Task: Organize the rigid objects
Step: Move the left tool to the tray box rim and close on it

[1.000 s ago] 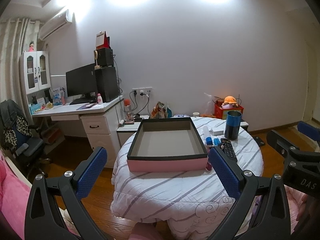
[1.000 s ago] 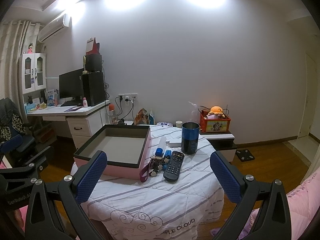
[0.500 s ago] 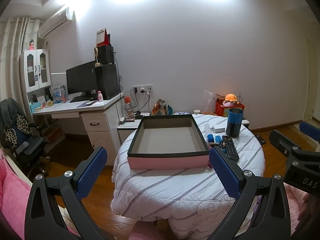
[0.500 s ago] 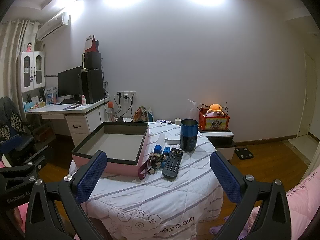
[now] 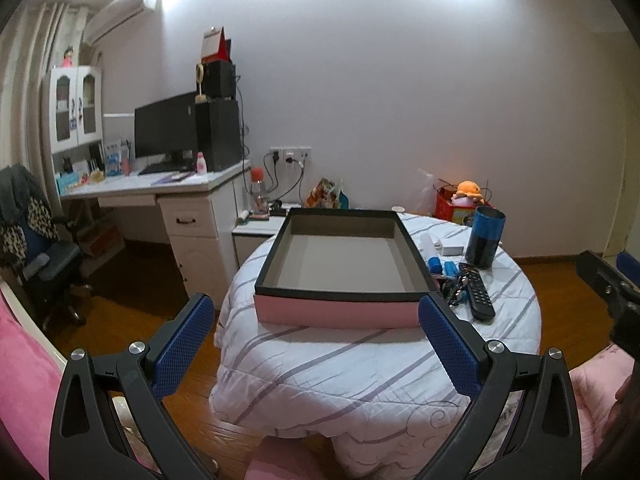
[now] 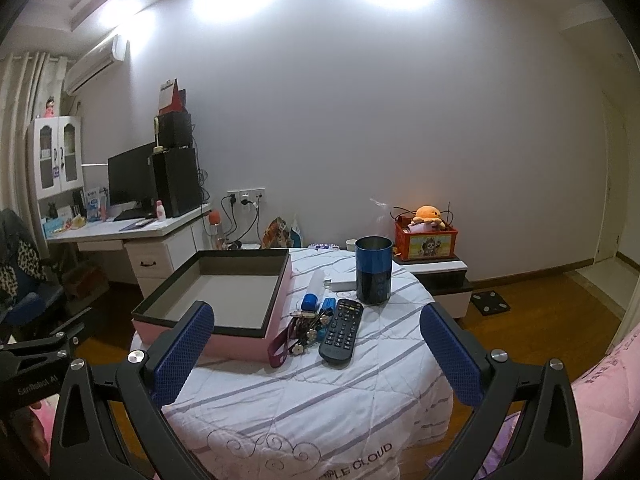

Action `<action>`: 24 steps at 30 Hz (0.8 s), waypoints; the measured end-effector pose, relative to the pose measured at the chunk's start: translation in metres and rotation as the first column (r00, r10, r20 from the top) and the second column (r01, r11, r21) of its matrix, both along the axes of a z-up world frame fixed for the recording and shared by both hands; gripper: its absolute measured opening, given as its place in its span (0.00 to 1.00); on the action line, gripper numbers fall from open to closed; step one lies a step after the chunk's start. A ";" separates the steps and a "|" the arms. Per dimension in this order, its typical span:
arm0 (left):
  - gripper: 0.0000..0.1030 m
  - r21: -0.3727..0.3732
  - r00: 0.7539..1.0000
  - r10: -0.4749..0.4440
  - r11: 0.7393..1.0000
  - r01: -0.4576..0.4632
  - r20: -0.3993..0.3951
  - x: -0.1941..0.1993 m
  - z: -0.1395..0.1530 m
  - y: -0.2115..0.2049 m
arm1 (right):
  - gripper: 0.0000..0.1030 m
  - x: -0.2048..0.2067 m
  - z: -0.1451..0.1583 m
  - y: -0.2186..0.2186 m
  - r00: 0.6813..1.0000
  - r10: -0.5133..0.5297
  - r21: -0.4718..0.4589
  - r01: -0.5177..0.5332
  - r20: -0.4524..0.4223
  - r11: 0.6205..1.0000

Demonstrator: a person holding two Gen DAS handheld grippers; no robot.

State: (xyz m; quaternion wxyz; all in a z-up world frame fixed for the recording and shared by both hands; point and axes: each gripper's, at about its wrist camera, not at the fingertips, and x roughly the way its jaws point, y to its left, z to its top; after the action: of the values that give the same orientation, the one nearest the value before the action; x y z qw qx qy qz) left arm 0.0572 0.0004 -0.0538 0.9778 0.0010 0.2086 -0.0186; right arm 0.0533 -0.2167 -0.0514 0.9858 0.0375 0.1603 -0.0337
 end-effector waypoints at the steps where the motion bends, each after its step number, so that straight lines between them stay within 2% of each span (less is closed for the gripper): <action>1: 1.00 -0.003 1.000 0.006 1.000 -0.006 -0.010 0.006 -0.004 0.003 | 1.00 0.003 -0.002 -0.002 1.000 0.001 0.005 -0.001 -0.002 1.000; 9: 1.00 -0.051 0.994 0.022 0.998 -0.028 -0.105 0.059 -0.037 0.020 | 1.00 0.044 -0.035 -0.016 0.999 0.027 0.074 -0.024 -0.044 0.997; 15: 1.00 -0.088 0.988 -0.022 0.996 0.009 -0.150 0.095 -0.050 0.022 | 1.00 0.074 -0.052 -0.017 0.994 0.066 0.101 -0.057 -0.086 0.993; 21: 1.00 -0.084 0.980 0.006 0.996 -0.024 -0.198 0.126 -0.053 0.029 | 1.00 0.097 -0.059 -0.019 0.988 0.068 0.100 -0.055 -0.137 0.993; 24: 1.00 -0.055 0.976 0.030 0.998 -0.043 -0.217 0.144 -0.050 0.031 | 1.00 0.109 -0.057 -0.024 0.987 0.060 0.112 -0.044 -0.148 0.993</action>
State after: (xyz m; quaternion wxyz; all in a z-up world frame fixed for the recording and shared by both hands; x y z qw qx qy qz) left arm 0.2008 0.0313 -0.1043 0.9491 -0.0338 0.3131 -0.0069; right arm 0.1622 -0.2409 -0.1084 0.9678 0.0841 0.2371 -0.0019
